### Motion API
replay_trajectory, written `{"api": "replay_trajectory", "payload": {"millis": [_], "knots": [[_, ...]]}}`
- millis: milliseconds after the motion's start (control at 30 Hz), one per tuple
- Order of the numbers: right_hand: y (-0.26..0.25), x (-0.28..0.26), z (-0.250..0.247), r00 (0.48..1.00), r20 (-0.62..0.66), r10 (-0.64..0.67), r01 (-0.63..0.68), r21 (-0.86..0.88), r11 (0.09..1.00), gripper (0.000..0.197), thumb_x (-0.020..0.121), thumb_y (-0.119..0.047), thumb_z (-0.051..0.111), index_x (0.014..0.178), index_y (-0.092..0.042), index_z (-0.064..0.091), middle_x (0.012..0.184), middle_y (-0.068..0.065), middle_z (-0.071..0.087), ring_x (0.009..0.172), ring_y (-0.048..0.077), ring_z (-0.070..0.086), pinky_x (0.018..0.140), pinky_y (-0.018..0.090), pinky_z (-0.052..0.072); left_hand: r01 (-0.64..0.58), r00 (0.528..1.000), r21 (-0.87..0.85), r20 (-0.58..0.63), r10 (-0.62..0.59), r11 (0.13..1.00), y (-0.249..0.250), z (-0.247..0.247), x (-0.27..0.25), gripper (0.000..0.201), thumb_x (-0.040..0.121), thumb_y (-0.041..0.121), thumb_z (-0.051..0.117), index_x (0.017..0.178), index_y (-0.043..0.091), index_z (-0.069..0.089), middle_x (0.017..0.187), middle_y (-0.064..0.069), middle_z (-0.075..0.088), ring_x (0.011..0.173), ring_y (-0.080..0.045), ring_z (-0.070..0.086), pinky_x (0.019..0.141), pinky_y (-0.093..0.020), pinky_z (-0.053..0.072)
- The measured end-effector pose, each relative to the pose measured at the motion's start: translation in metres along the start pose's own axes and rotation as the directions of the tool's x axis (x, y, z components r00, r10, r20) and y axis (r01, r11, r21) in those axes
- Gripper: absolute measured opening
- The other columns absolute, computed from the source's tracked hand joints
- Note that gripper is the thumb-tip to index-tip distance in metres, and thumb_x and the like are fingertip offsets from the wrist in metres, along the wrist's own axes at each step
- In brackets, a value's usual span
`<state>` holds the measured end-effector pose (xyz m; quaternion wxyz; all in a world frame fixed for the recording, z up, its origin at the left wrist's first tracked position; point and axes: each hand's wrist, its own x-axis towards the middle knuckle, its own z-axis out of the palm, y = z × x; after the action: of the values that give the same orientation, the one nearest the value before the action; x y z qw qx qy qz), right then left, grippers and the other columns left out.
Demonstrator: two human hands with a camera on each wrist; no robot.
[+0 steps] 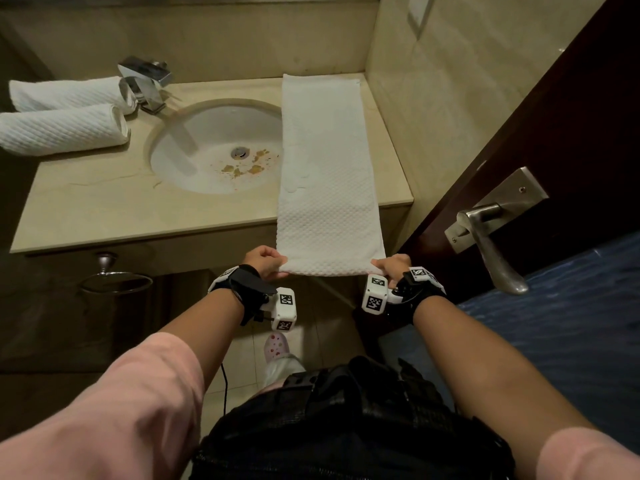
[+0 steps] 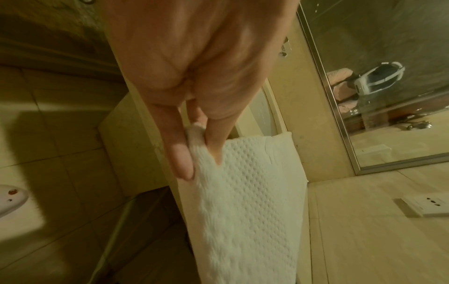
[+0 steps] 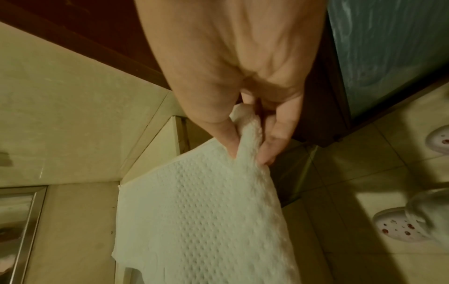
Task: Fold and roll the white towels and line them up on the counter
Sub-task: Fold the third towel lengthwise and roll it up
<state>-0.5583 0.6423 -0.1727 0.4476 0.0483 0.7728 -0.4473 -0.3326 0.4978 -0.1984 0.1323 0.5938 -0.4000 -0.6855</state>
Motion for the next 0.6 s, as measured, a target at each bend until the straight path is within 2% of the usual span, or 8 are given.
{"api": "replay_trajectory", "payload": {"millis": [33, 67, 133, 233, 300, 367, 467, 600], "knots": [[0.0, 0.003, 0.001, 1.0, 0.018, 0.015, -0.015, 0.033, 0.999, 0.041, 0.09, 0.005, 0.058, 0.121, -0.011, 0.036, 0.097, 0.014, 0.05, 0.062, 0.02, 0.053, 0.057, 0.035, 0.055, 0.0, 0.999, 0.007, 0.044, -0.001, 1.0, 0.0, -0.004, 0.0, 0.02, 0.085, -0.002, 0.066, 0.076, 0.008, 0.051, 0.082, -0.007, 0.055, 0.076, -0.018, 0.059, 0.058, -0.026, 0.059], [0.001, 0.006, 0.002, 0.999, 0.028, 0.018, -0.02, 0.049, 0.999, 0.039, 0.091, 0.006, 0.055, 0.119, -0.013, 0.035, 0.091, 0.014, 0.05, 0.062, 0.021, 0.054, 0.055, 0.036, 0.055, -0.01, 0.996, 0.036, 0.087, 0.007, 0.999, 0.001, -0.008, -0.001, 0.019, 0.082, 0.001, 0.07, 0.078, 0.009, 0.052, 0.085, -0.008, 0.058, 0.076, -0.018, 0.06, 0.058, -0.022, 0.059], [0.0, 0.01, 0.006, 1.0, 0.026, 0.013, -0.014, 0.019, 1.0, 0.028, 0.092, 0.005, 0.05, 0.117, -0.004, 0.04, 0.087, 0.017, 0.052, 0.058, 0.023, 0.054, 0.04, 0.029, 0.051, -0.079, 0.989, 0.208, 0.138, 0.051, 0.975, 0.004, -0.015, -0.002, 0.022, 0.077, 0.007, 0.077, 0.083, 0.012, 0.057, 0.093, -0.007, 0.062, 0.082, -0.017, 0.061, 0.06, -0.016, 0.056], [0.001, 0.015, 0.011, 0.999, 0.035, -0.006, 0.006, 0.002, 1.0, 0.019, 0.097, -0.002, 0.042, 0.115, -0.001, 0.049, 0.09, 0.016, 0.056, 0.059, 0.022, 0.055, 0.042, 0.027, 0.052, -0.183, 0.979, 0.426, 0.161, 0.124, 0.886, 0.011, -0.021, -0.001, 0.029, 0.073, 0.009, 0.08, 0.091, 0.015, 0.058, 0.094, -0.001, 0.059, 0.086, -0.015, 0.057, 0.059, -0.017, 0.05], [0.0, 0.014, 0.01, 0.998, 0.063, -0.017, 0.017, 0.01, 1.0, 0.014, 0.097, 0.0, 0.042, 0.092, -0.009, 0.051, 0.088, 0.012, 0.053, 0.065, 0.023, 0.055, 0.044, 0.027, 0.053, -0.236, 0.968, 0.437, 0.18, 0.173, 0.868, 0.013, -0.022, 0.002, 0.03, 0.074, 0.008, 0.08, 0.092, 0.014, 0.058, 0.093, -0.002, 0.06, 0.084, -0.015, 0.057, 0.063, -0.018, 0.047], [0.002, 0.014, 0.006, 0.99, 0.137, -0.03, 0.032, -0.016, 0.999, 0.02, 0.096, -0.001, 0.048, 0.083, -0.015, 0.051, 0.095, 0.014, 0.054, 0.073, 0.024, 0.056, 0.05, 0.029, 0.054, -0.273, 0.959, 0.422, 0.188, 0.211, 0.865, 0.015, -0.022, 0.003, 0.028, 0.075, 0.008, 0.078, 0.093, 0.012, 0.056, 0.091, -0.003, 0.06, 0.081, -0.015, 0.058, 0.058, -0.015, 0.049], [0.004, 0.013, -0.002, 0.975, 0.222, -0.025, 0.021, 0.021, 1.0, 0.011, 0.098, -0.009, 0.051, 0.089, -0.015, 0.054, 0.092, 0.011, 0.057, 0.072, 0.018, 0.057, 0.048, 0.021, 0.054, -0.264, 0.957, 0.355, 0.208, 0.2, 0.897, 0.017, -0.02, 0.005, 0.026, 0.082, 0.007, 0.072, 0.095, 0.009, 0.051, 0.079, -0.005, 0.057, 0.055, -0.007, 0.052, 0.041, -0.012, 0.042], [0.005, 0.012, -0.009, 0.959, 0.282, -0.031, 0.011, 0.072, 0.997, 0.004, 0.097, -0.018, 0.055, 0.099, -0.014, 0.056, 0.093, 0.007, 0.061, 0.069, 0.012, 0.059, 0.052, 0.016, 0.054, -0.248, 0.959, 0.301, 0.208, 0.19, 0.921, 0.017, -0.018, 0.007, 0.022, 0.087, 0.009, 0.067, 0.092, 0.011, 0.045, 0.066, -0.009, 0.055, 0.035, -0.005, 0.044, 0.036, -0.014, 0.037]]}}
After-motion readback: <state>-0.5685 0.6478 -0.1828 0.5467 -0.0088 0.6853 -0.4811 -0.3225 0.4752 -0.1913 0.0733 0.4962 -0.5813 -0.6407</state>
